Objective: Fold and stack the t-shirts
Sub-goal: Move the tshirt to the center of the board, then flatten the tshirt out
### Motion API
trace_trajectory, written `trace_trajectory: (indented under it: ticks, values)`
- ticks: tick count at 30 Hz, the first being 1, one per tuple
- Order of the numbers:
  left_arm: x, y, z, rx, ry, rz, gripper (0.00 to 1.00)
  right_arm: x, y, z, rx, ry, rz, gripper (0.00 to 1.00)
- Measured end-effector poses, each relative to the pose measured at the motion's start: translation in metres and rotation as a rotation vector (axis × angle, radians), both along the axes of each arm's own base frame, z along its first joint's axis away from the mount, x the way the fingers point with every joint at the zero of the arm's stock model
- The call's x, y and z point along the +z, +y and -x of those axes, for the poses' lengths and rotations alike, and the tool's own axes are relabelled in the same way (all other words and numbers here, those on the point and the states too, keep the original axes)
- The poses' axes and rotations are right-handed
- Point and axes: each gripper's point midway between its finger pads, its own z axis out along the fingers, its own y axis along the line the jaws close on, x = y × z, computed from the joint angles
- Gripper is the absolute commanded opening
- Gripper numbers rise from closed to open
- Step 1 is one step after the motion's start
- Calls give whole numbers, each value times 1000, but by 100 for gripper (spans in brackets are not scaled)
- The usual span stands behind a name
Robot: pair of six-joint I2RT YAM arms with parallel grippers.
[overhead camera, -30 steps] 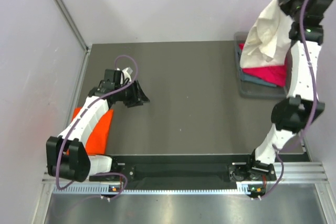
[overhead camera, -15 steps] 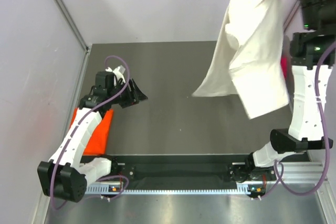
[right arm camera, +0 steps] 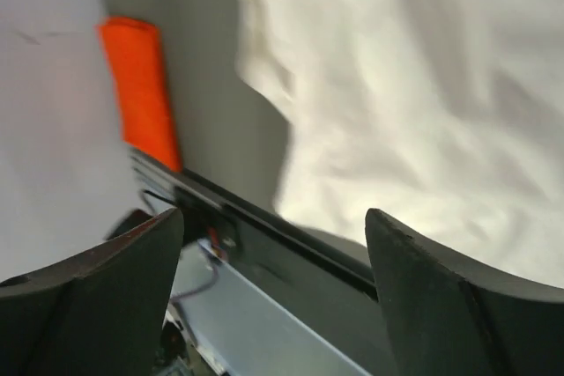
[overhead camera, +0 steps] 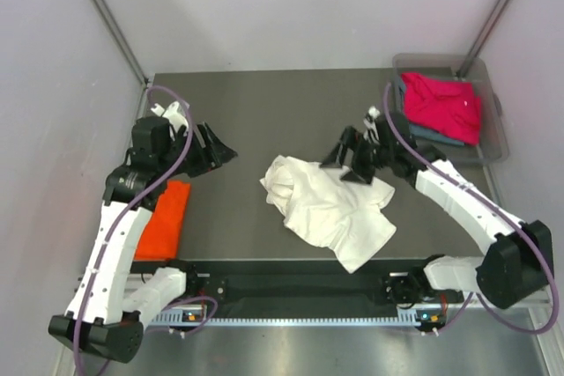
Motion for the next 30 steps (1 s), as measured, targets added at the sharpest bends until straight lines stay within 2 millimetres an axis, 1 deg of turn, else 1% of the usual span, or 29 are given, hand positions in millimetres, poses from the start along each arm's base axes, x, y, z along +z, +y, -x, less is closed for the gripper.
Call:
trace_trajectory:
  ticks: [1,2,3,4,5,6,8,9,11,12,14,15,16,18,20,23,26,29,30]
  values:
    - [-3,-4,1,-17,4,19,69,-26,-15,17,3,66,63,86]
    - [-8,-9,2,-36,21,39,69,-46,-32,34,4,115,119,90]
    - [-18,-15,3,-57,48,60,69,-55,-43,46,2,140,153,90]
    - [-32,-22,3,-80,83,81,69,-60,-54,57,1,152,180,90]
    - [-48,-31,4,-103,128,88,69,-61,-62,64,-1,141,197,89]
    - [-65,-42,6,-137,178,86,68,-60,-67,70,2,126,204,85]
    - [-99,-72,15,-231,283,61,65,-60,-70,76,15,98,211,78]
    - [-113,-83,19,-267,327,42,63,-65,-72,79,22,99,220,72]
    - [-140,-105,29,-335,408,6,56,-77,-73,83,37,124,229,69]
    - [-153,-111,34,-352,448,-10,53,-88,-71,87,53,154,228,69]
    - [-171,-110,35,-344,498,-51,53,-104,-64,97,93,222,217,73]
    - [-178,-107,33,-332,508,-70,57,-110,-58,103,123,243,218,79]
    - [-182,-105,31,-323,508,-86,59,-115,-51,111,160,257,229,82]
    - [-187,-100,24,-308,498,-114,63,-118,-34,125,249,237,257,87]
    - [-187,-98,15,-299,483,-132,62,-119,-15,136,334,201,298,90]
    - [-192,-101,-6,-290,481,-150,59,-121,15,144,430,154,357,90]
    - [-207,-104,-22,-282,507,-165,58,-130,42,145,485,117,420,89]
    - [-227,-102,-31,-272,540,-188,54,-137,52,140,488,71,485,88]
    - [-232,-100,-33,-267,551,-195,53,-138,52,138,485,52,502,85]
